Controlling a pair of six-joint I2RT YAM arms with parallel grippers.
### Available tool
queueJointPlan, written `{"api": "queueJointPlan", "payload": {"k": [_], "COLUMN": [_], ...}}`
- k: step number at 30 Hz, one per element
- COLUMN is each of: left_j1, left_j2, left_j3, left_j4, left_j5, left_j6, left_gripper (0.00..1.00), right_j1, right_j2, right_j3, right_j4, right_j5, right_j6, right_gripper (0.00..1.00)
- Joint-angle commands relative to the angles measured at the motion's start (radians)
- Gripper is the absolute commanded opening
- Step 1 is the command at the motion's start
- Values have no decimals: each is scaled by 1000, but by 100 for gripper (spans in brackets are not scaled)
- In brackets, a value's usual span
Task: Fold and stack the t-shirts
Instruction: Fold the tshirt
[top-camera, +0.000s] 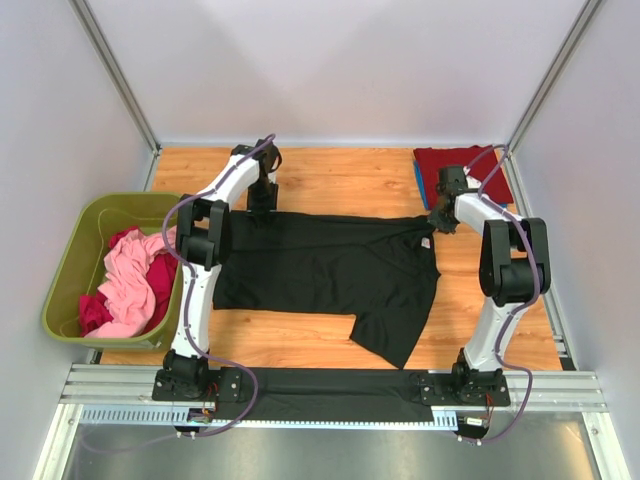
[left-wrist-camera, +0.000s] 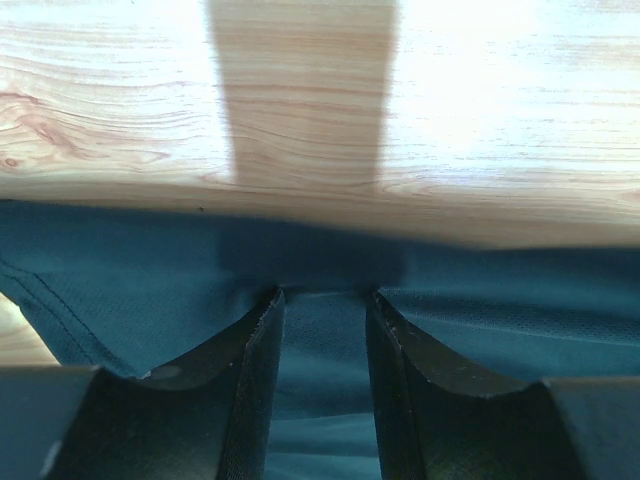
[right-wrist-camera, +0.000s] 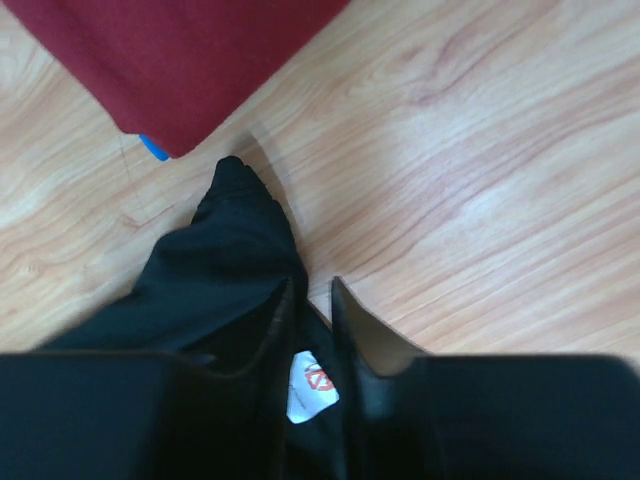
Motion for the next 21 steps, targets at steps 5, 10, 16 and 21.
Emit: {"api": "queueJointPlan", "payload": {"k": [5, 10, 16, 21], "left_j1": [5, 5, 8, 42], "left_j2": [-83, -212, -348, -365], "left_j3": [26, -26, -234, -329], "left_j4": [19, -2, 35, 38], "left_j5": [-11, -48, -37, 0], "left_j6": [17, 20, 42, 42], "left_gripper": [48, 50, 50, 50], "right_j1": [-9, 52, 161, 207], "right_j2": [-153, -279, -349, -315], "right_j3": [26, -56, -167, -204], "right_j4": [4, -27, -61, -91], "right_j5": [-54, -221, -416, -454], "right_j6": [-107, -262, -383, -415], "right_gripper": [38, 31, 31, 37]}}
